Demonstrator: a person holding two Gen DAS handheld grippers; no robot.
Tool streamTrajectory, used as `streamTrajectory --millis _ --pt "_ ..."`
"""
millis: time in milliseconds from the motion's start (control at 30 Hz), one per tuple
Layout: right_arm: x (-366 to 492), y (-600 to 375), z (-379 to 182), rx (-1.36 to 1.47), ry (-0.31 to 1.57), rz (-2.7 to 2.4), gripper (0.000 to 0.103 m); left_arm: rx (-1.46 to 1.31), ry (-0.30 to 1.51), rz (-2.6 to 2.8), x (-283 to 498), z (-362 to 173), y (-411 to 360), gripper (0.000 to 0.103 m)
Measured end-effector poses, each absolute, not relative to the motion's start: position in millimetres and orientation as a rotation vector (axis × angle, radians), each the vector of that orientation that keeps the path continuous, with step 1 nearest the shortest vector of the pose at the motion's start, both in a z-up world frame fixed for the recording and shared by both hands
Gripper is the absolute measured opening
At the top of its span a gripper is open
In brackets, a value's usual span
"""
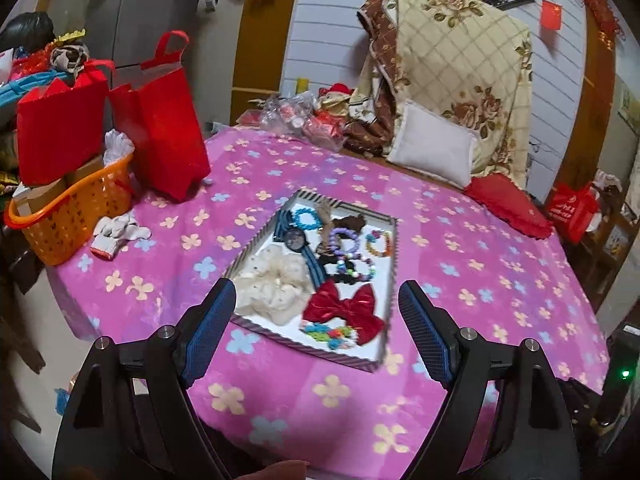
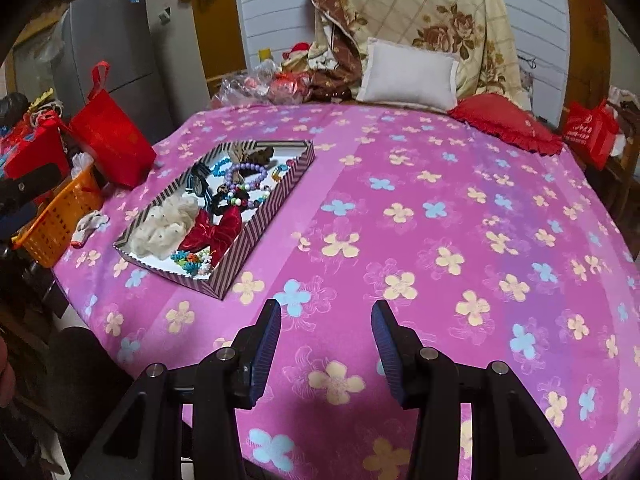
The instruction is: Organize jewelry
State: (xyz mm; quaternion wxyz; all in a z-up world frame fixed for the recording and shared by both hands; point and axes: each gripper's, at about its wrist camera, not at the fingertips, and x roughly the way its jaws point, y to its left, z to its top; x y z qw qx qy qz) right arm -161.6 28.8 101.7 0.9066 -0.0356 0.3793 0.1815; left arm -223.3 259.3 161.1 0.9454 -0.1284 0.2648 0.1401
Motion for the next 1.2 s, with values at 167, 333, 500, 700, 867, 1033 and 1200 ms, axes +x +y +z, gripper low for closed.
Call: streamTrajectory --millis 167,333,500,700,867,1033,1200 --pt "-177.0 25.9 108.1 -0.100 0.743 0.355 0.048 -0.228 0.541 0.297 -234.9 165.9 240.4 0.084" --pt "-185.4 25.6 107.6 -0.106 0.738 0.346 0.058 -0.197 0.611 0.306 -235.8 153.7 231.1 0.084" --pt "-185.5 31.1 102.2 -0.122 0.754 0.349 0.058 -0.138 0.682 0.350 -232.5 133.5 226.2 0.084" --pt "-184.8 40.2 91.9 -0.163 0.780 0.341 0.058 -0.118 0.728 0.375 -230.3 117.0 227.6 0.084" --pt "-183.6 43.6 86.1 -0.177 0.801 0.333 0.058 -0.117 0.746 0.368 -227.9 111.6 226.9 0.084" --pt "-184.2 45.3 83.8 -0.187 0.806 0.330 0.058 -0.113 0.746 0.357 -228.5 110.0 225.3 0.084" --pt "-184.8 48.4 81.5 -0.204 0.807 0.325 0.058 -0.106 0.768 0.345 -225.9 104.1 221.6 0.084"
